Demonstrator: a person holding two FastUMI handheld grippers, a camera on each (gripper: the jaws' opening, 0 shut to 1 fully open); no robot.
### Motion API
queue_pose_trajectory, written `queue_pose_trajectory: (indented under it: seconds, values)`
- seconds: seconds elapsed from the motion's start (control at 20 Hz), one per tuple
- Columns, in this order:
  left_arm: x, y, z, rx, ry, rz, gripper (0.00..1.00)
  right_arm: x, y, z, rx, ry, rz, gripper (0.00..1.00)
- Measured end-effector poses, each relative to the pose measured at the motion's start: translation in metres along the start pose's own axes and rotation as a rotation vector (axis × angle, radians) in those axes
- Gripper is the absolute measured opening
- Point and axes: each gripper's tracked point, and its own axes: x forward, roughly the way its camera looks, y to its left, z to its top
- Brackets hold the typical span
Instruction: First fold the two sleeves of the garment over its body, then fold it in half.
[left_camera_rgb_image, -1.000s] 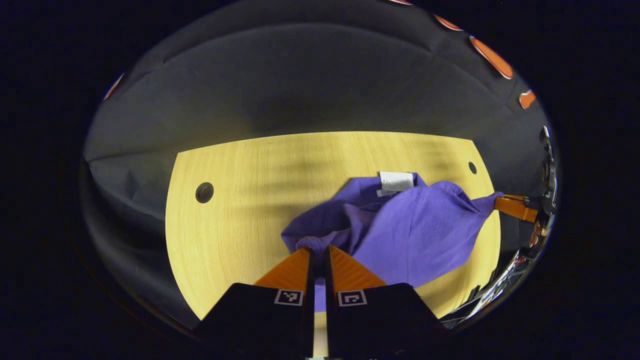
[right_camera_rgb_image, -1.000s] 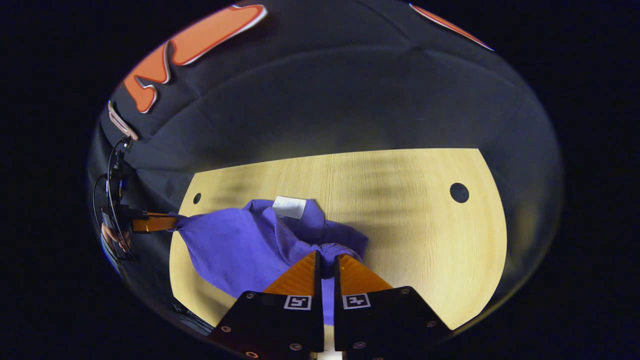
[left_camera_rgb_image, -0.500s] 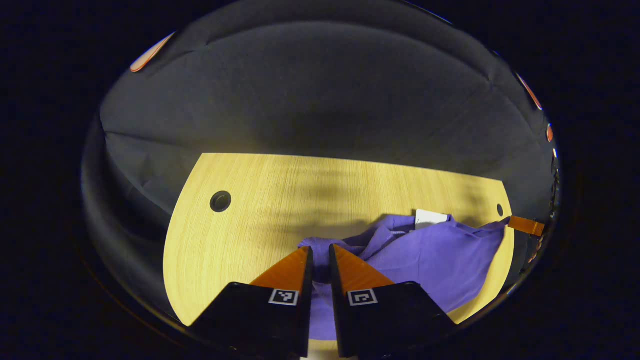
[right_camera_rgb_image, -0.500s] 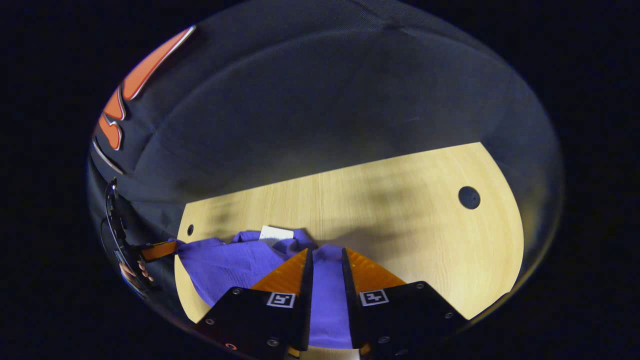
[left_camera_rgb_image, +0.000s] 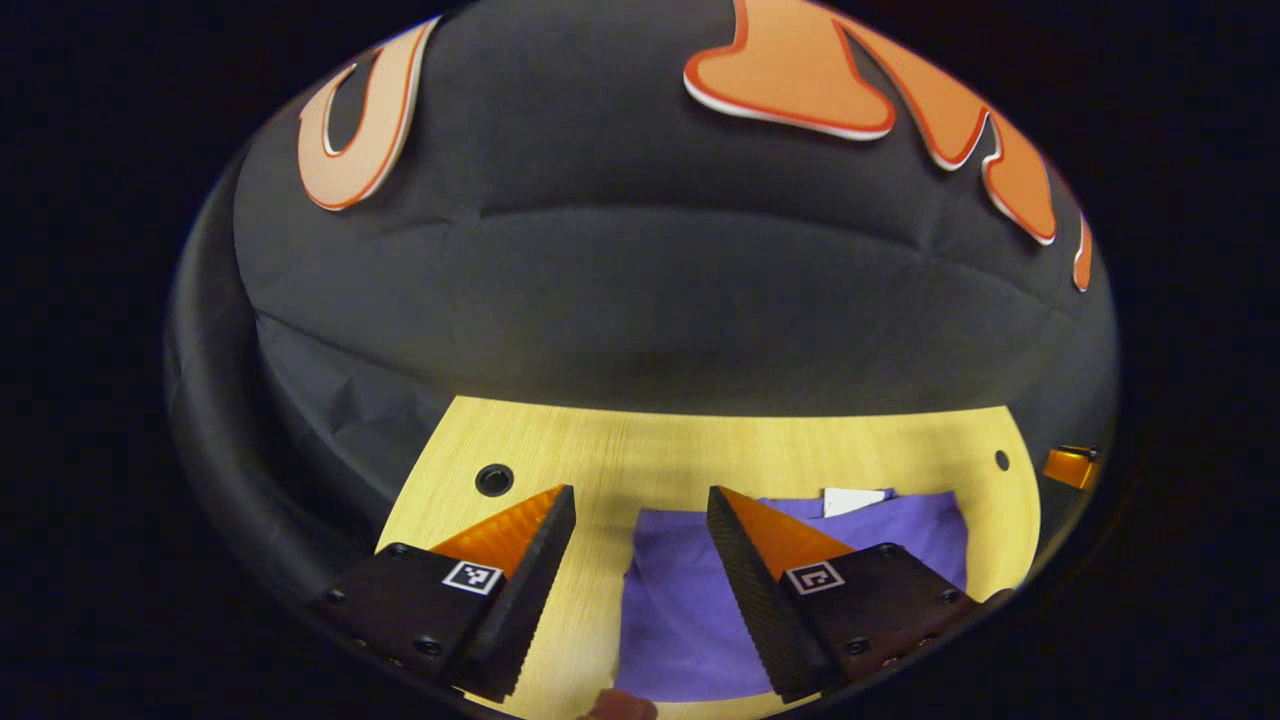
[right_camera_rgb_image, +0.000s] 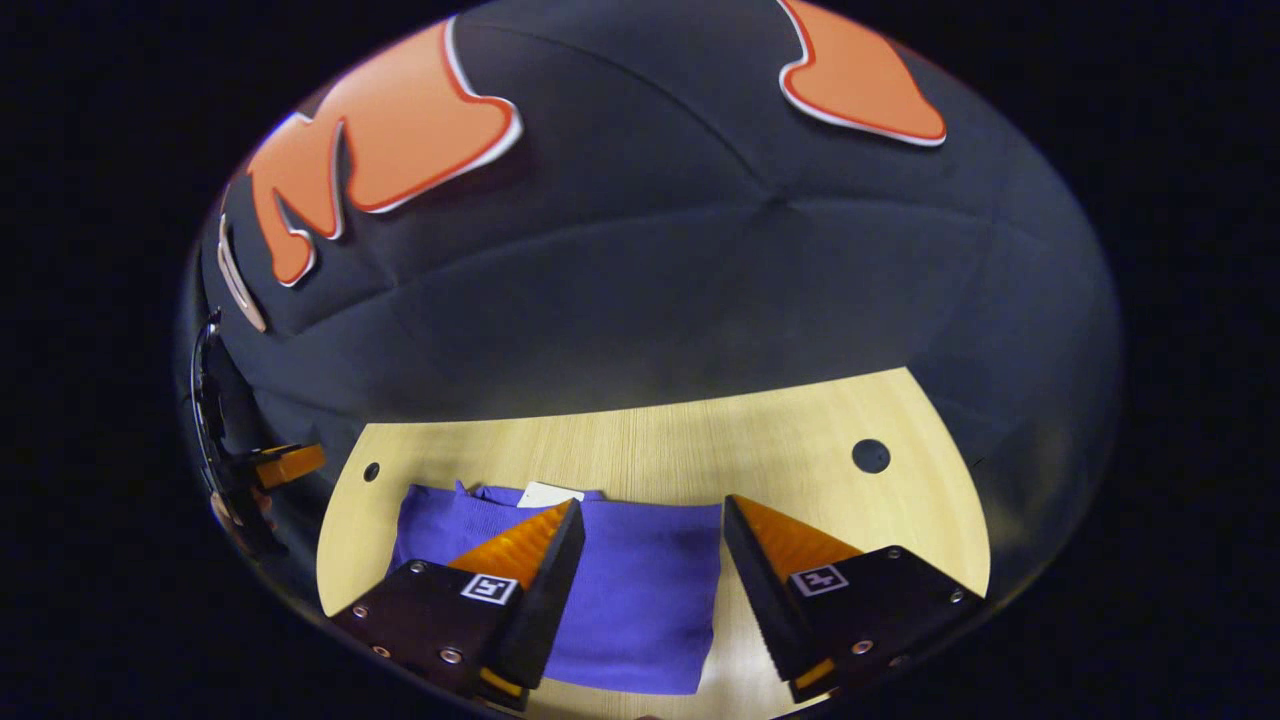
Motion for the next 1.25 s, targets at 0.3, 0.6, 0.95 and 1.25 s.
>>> queue_pose_trajectory:
  seconds: [0.3,0.6,0.95,1.25]
  values:
    - [-0.084,-0.021,0.025,0.053,-0.193,-0.075,0.92,-0.06,0.032,0.008,-0.125,-0.146,-0.04,0.95]
    - [-0.158,-0.036,0.024,0.037,-0.303,-0.169,0.92,-0.115,0.07,0.019,-0.144,-0.256,-0.019,0.95]
    - [-0.223,-0.048,0.024,0.01,-0.398,-0.248,0.92,-0.168,0.098,0.013,-0.2,-0.361,-0.049,0.95]
    - [-0.262,-0.054,0.006,0.103,-0.477,-0.255,0.92,-0.211,0.118,0.003,-0.196,-0.45,-0.073,0.95]
